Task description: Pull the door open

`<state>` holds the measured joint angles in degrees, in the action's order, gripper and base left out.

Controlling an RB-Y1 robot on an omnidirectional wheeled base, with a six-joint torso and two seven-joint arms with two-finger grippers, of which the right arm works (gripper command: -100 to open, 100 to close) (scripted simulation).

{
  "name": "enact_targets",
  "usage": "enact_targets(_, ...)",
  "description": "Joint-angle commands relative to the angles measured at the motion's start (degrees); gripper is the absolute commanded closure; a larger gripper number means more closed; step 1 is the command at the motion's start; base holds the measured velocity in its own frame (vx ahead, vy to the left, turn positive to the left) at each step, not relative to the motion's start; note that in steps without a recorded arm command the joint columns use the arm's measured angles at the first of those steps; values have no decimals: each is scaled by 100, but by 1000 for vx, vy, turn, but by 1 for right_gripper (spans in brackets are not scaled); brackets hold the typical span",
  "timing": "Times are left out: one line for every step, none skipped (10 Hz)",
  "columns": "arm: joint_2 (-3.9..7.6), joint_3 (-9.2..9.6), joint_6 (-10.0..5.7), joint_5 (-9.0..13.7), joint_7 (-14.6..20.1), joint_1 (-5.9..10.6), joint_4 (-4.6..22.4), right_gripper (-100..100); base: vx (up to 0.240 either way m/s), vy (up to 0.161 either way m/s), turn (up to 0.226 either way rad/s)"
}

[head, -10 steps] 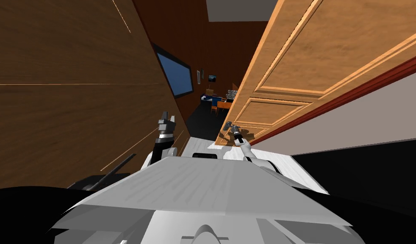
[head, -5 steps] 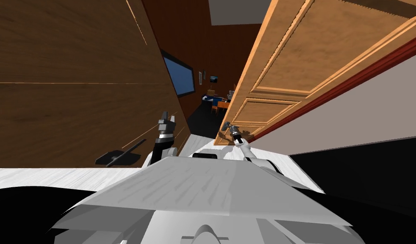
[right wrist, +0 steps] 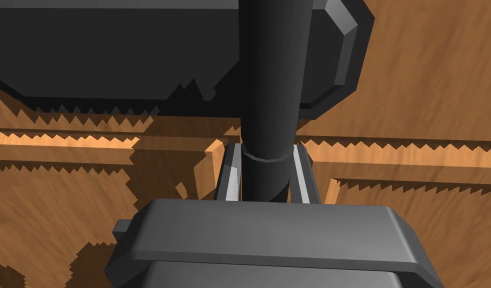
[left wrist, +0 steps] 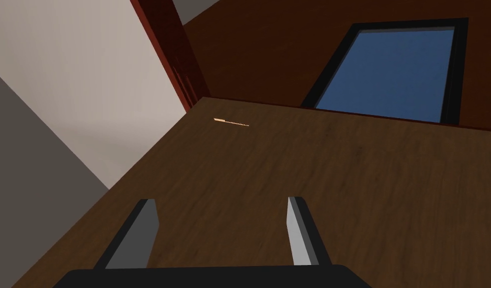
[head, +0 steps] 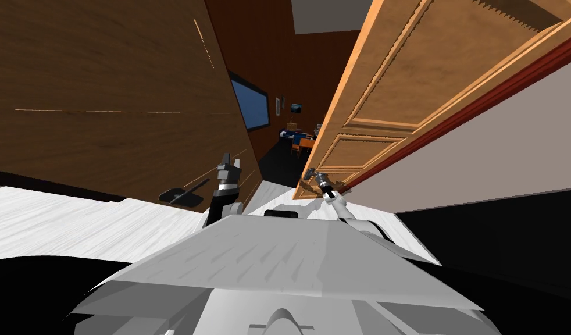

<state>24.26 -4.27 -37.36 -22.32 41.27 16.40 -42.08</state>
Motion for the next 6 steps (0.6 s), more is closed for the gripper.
enact_targets(78,84,-189,-107,182,-66,-3,100,-194,-127,75)
enact_targets(130,132,-276,-164,287,-100,-24,100,-205,-106,65)
enact_targets(174,172,-349,-212,377,-129,-41,100,-191,-76,42)
enact_targets(222,215,-428,-264,474,-160,-61,100,-196,-79,39)
enact_targets(196,186,-347,-233,402,-140,-58,100,-94,-40,2)
enact_targets(263,212,-519,-310,518,-224,-67,100,-98,-49,39)
